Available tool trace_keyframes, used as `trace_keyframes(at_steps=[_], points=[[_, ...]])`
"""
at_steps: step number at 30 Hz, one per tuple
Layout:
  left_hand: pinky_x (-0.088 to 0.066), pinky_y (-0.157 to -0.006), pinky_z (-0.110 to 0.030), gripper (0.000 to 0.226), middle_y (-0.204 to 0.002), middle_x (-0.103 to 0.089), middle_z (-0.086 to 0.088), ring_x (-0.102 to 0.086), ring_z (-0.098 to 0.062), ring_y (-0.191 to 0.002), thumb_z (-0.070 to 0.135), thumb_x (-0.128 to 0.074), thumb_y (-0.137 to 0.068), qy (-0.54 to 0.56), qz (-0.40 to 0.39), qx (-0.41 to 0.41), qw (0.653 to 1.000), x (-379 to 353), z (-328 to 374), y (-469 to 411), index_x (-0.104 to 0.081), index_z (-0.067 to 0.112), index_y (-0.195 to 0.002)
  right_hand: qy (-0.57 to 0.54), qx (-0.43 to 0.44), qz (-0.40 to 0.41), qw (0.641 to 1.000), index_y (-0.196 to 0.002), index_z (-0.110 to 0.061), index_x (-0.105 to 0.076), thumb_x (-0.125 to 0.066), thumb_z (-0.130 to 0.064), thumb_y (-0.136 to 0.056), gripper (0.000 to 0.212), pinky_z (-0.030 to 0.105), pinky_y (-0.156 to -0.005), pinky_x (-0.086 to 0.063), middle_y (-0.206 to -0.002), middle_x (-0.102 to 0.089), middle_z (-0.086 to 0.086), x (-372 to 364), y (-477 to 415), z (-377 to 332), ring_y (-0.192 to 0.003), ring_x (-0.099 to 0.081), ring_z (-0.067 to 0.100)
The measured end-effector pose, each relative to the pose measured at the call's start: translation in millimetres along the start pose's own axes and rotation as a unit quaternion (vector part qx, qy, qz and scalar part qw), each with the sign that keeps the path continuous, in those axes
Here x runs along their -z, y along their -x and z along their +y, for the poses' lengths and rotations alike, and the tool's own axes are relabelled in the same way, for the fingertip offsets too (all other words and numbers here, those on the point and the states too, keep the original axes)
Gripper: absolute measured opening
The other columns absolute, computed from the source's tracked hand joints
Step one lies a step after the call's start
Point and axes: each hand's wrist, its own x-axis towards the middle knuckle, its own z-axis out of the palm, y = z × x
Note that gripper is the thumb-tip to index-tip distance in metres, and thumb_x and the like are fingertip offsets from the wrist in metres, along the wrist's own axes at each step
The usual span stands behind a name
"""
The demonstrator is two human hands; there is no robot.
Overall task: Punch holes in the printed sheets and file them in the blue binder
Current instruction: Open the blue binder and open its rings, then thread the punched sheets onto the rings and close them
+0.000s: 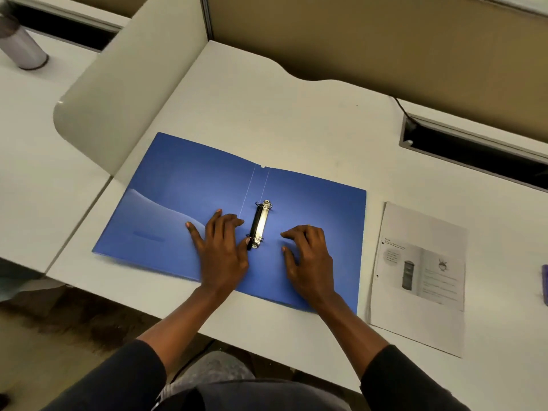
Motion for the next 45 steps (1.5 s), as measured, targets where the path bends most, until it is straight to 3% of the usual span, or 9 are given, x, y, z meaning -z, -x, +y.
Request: trace_keyframes(at_steps=[7, 13, 17, 20, 25, 29, 35, 40, 45], points=[[-0.014, -0.123, -0.071, 0.036, -0.144, -0.058, -0.013, -0.049, -0.037, -0.143, 0.024, -0.063, -0.091, 0.004, 0.032, -0.033, 0.999, 15, 27, 3, -0.064, 0.012, -0.125, 0.028, -0.090, 0.154, 0.984, -0.113, -0.014, -0.072, -0.073, -0.002, -0.089, 0.027, 0.029, -0.084, -0.053, -0.114, -0.064, 0.001, 78, 46, 41, -0.109, -0.061, 0.022], [-0.021, -0.126, -0.060, 0.022, -0.143, -0.058, -0.017, -0.049, -0.039, -0.141, 0.019, -0.068, -0.092, 0.079, 0.028, -0.150, 0.985, 5, 101, 0, -0.070, 0.011, -0.113, 0.088, -0.249, 0.256, 0.930, -0.119, -0.013, -0.070, -0.076, -0.007, -0.089, 0.031, 0.045, -0.092, -0.058, -0.121, -0.064, 0.011, 136, 98, 104, -0.122, -0.055, 0.030], [-0.037, -0.108, -0.043, 0.013, -0.132, -0.063, -0.010, -0.056, -0.033, -0.128, 0.020, -0.071, -0.092, 0.139, -0.037, -0.212, 0.967, -21, 169, 2, -0.071, 0.014, -0.103, 0.093, -0.359, 0.282, 0.885, -0.122, -0.022, -0.068, -0.078, -0.022, -0.089, 0.035, 0.048, -0.086, -0.056, -0.122, -0.063, 0.008, 166, 113, 139, -0.119, -0.054, 0.029], [-0.044, -0.092, -0.035, 0.012, -0.119, -0.063, -0.002, -0.055, -0.025, -0.118, 0.018, -0.075, -0.089, 0.210, -0.121, -0.133, 0.961, -46, 229, 5, -0.069, 0.017, -0.099, 0.074, -0.403, 0.250, 0.877, -0.127, -0.024, -0.066, -0.081, -0.029, -0.086, 0.044, 0.045, -0.087, -0.055, -0.126, -0.059, 0.007, 185, 114, 162, -0.121, -0.054, 0.029], [-0.034, -0.083, -0.021, 0.015, -0.115, -0.059, 0.000, -0.051, -0.022, -0.121, 0.021, -0.075, -0.092, 0.226, -0.198, -0.004, 0.954, -79, 299, -5, -0.068, 0.016, -0.104, 0.081, -0.341, 0.165, 0.922, -0.127, -0.028, -0.068, -0.080, -0.024, -0.085, 0.044, 0.036, -0.081, -0.052, -0.125, -0.055, 0.003, 191, 113, 180, -0.122, -0.050, 0.024], [-0.039, -0.093, -0.029, 0.026, -0.128, -0.057, -0.010, -0.049, -0.029, -0.127, 0.027, -0.074, -0.093, 0.192, -0.229, 0.053, 0.953, -96, 319, -18, -0.067, 0.012, -0.112, 0.124, -0.302, 0.103, 0.939, -0.115, -0.028, -0.073, -0.079, -0.021, -0.084, 0.032, 0.043, -0.080, -0.056, -0.120, -0.058, 0.003, 186, 115, 189, -0.115, -0.053, 0.027], [-0.040, -0.115, -0.042, 0.057, -0.141, -0.047, -0.018, -0.045, -0.034, -0.135, 0.034, -0.077, -0.090, 0.150, -0.268, 0.149, 0.940, -110, 329, -40, -0.055, 0.003, -0.132, 0.103, -0.307, 0.102, 0.941, -0.108, -0.028, -0.075, -0.077, -0.020, -0.087, 0.023, 0.039, -0.072, -0.058, -0.122, -0.056, 0.003, 184, 121, 192, -0.119, -0.053, 0.027], [-0.051, -0.107, -0.046, 0.087, -0.151, -0.042, -0.018, -0.053, -0.036, -0.134, 0.034, -0.082, -0.085, 0.200, -0.276, 0.278, 0.898, -117, 345, -62, -0.036, -0.002, -0.148, 0.108, -0.303, 0.097, 0.942, -0.105, -0.029, -0.076, -0.078, -0.021, -0.086, 0.021, 0.039, -0.069, -0.058, -0.121, -0.055, 0.002, 185, 122, 195, -0.118, -0.053, 0.025], [-0.059, -0.091, -0.040, 0.078, -0.143, -0.049, -0.011, -0.058, -0.030, -0.122, 0.034, -0.083, -0.083, 0.247, -0.305, 0.334, 0.857, -120, 356, -82, -0.048, -0.003, -0.142, 0.106, -0.296, 0.096, 0.944, -0.102, -0.029, -0.078, -0.080, -0.021, -0.085, 0.019, 0.038, -0.067, -0.058, -0.119, -0.056, 0.003, 186, 121, 197, -0.116, -0.055, 0.026]])
